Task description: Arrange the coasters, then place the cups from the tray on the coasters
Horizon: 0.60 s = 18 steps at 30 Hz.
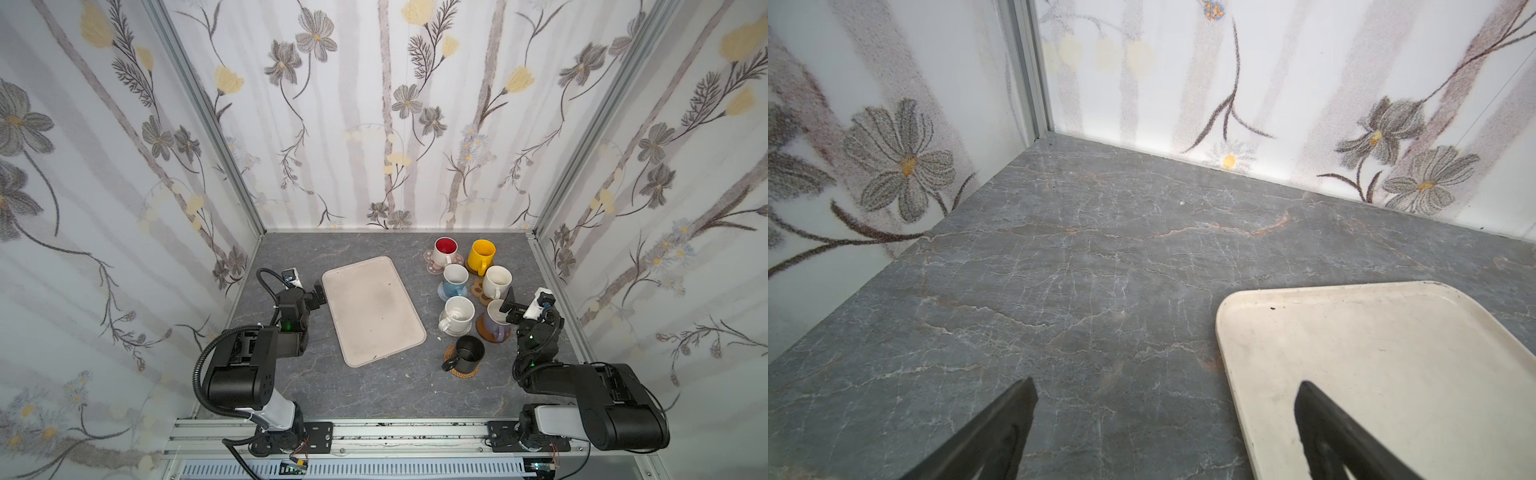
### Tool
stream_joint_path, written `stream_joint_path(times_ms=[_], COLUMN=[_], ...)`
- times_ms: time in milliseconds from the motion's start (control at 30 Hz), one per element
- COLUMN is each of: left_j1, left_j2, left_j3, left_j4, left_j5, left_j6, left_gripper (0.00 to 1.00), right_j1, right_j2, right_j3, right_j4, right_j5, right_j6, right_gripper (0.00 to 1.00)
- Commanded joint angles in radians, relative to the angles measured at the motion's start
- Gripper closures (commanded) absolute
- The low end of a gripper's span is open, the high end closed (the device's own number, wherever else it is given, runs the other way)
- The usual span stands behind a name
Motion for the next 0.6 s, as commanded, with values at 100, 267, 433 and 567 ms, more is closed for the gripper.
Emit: stream_joint_path(times_ms=[100, 267, 433, 567], left_j1=[0.0, -0.003, -0.007, -0.006], left_j2=[-0.019, -0.003, 0.019, 0.019], left_j3=[-0.102, -0.134, -0.163, -0.163], left_j4=[0.23, 0.299, 0.374, 0.374], left_j5=[0.029, 0.084, 0.074, 0.073], left_j6=[0.026, 0.049, 0.048, 0.05], left_gripper=[0.0, 0.0, 0.0, 0.0], right_j1=[-0.001, -0.001, -0.001, -0.001], right_j2=[0.015, 0.018, 0.019, 0.019], right_j3=[0.002, 0.034, 0.043, 0.071], right_j4=[0.082, 0.03, 0.012, -0.049], right_j5=[-0.086, -0.142, -0.157, -0.175], right_j6=[-0.046, -0.066, -0.07, -0.081], right_gripper=[0.0, 0.0, 0.0, 0.0])
